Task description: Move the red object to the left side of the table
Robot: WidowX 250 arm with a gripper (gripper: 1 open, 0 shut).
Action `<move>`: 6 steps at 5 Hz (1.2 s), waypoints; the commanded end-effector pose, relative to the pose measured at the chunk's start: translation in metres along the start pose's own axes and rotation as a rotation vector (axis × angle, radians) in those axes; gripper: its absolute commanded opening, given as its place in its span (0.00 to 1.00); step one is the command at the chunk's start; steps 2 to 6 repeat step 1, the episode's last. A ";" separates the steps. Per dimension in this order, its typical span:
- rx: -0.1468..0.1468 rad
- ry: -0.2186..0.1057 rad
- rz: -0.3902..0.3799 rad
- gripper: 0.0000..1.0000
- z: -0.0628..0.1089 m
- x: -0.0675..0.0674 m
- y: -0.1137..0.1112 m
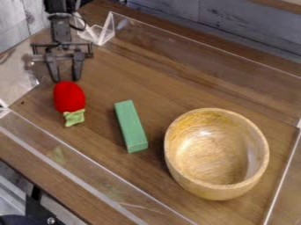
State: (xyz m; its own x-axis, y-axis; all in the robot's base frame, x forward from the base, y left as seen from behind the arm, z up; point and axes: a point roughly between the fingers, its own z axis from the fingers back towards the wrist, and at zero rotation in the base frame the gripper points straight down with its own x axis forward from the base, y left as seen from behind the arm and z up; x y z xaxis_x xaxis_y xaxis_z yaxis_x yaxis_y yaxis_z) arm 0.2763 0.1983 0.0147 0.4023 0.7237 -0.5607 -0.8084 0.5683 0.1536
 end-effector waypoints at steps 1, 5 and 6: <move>-0.035 -0.031 0.053 1.00 0.020 -0.013 0.000; -0.035 -0.031 0.053 1.00 0.020 -0.013 0.000; -0.035 -0.031 0.053 1.00 0.020 -0.013 0.000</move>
